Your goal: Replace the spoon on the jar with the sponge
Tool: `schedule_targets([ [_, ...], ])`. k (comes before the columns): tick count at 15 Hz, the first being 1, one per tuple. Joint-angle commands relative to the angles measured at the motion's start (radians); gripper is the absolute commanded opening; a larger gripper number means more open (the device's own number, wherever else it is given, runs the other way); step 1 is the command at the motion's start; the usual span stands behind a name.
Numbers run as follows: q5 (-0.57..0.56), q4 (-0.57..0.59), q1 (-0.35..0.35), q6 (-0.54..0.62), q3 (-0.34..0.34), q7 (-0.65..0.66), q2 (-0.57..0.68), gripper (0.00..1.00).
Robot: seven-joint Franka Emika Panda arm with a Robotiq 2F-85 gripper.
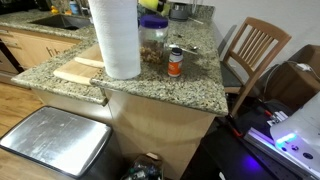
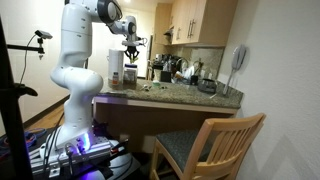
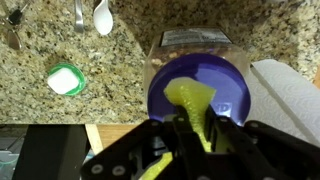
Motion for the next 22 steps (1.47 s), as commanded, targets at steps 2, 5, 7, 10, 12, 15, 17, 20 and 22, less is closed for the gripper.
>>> schedule_targets([
  [2,-0.042,0.074,-0.01,-0.141,0.014,0.052,0.048,0.05],
  [5,-0.028,0.103,-0.011,-0.212,0.015,0.053,0.055,0.05],
  [7,-0.004,0.107,-0.015,-0.219,0.016,0.038,0.057,0.05],
  [10,0.026,0.111,-0.017,-0.227,0.016,0.026,0.061,0.05],
  [12,0.044,0.105,-0.018,-0.226,0.016,0.025,0.067,0.05],
  [15,0.073,0.098,-0.018,-0.22,0.017,0.018,0.086,0.05],
  [17,0.092,0.095,-0.019,-0.208,0.017,0.014,0.098,0.05],
  [20,0.096,0.096,-0.019,-0.204,0.017,0.023,0.095,0.44],
  [22,0.089,0.095,-0.017,-0.206,0.017,0.029,0.083,0.57],
])
